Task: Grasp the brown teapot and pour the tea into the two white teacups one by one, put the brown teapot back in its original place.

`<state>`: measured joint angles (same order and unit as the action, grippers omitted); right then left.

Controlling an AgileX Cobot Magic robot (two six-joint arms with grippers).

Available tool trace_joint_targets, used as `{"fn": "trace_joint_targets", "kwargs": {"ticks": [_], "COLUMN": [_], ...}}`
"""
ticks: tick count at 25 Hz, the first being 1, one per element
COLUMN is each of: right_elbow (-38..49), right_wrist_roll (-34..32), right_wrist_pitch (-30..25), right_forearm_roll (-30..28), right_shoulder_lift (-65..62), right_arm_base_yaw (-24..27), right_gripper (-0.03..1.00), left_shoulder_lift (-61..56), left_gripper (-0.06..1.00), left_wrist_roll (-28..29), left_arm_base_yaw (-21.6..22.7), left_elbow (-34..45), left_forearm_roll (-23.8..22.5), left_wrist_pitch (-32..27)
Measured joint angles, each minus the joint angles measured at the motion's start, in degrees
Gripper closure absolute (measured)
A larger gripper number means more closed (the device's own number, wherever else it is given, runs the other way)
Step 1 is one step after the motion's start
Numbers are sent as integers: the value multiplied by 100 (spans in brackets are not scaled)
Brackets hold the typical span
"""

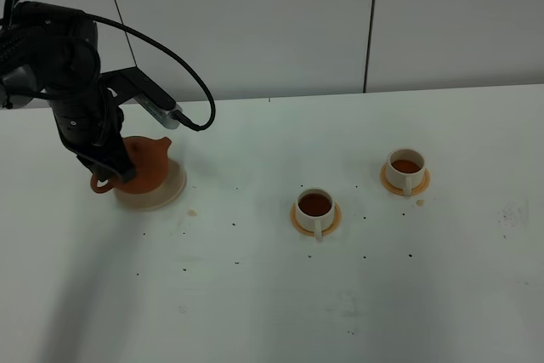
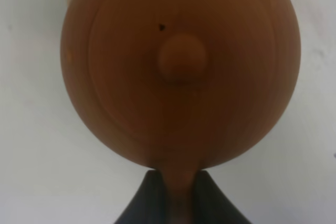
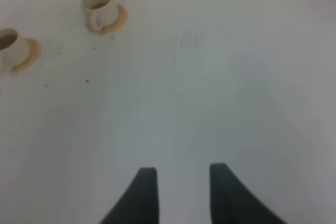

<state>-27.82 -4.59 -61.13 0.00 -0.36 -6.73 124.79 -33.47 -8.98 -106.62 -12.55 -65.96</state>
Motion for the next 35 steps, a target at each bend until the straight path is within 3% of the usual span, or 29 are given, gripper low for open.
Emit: {"fn": "trace_joint_targets", "kwargs": {"ticks": [10,35], "right_elbow": [0,0], "right_wrist_roll": [0,0], "right_wrist_pitch": [0,0], "right_forearm_roll": [0,0], "right_shoulder_lift": [0,0], "right_arm_base_yaw": [0,0], "right_gripper": [73,73], "left_shoulder_lift": [304,429], "left_gripper": [77,77], "left_wrist_roll": [593,670], "left_arm_base_yaw": [43,43], "left_elbow": [0,0], "left_forearm_roll": [-166,155], "left_wrist_pitch": [295,366]}}
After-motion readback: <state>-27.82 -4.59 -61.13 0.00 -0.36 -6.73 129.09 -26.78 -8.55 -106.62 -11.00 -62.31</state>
